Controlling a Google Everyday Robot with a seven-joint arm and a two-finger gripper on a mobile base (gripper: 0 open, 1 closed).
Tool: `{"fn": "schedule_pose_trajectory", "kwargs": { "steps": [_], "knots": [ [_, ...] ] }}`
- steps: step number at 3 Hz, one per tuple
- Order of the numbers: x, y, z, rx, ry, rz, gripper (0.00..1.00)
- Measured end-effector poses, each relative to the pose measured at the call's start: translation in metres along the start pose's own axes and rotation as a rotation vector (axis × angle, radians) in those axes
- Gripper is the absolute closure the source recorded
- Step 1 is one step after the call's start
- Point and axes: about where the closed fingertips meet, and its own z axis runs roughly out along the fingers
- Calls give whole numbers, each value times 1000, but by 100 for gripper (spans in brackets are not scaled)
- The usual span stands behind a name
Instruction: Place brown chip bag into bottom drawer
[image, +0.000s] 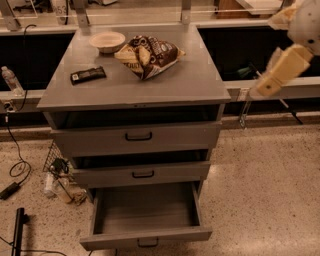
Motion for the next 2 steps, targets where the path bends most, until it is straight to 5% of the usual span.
{"fn": "schedule_pose_trajectory", "kwargs": {
  "steps": [1,2],
  "knots": [
    [-53,-88,44,62,-291,44,0],
    [-111,-141,113,42,-430,59,0]
  ]
}}
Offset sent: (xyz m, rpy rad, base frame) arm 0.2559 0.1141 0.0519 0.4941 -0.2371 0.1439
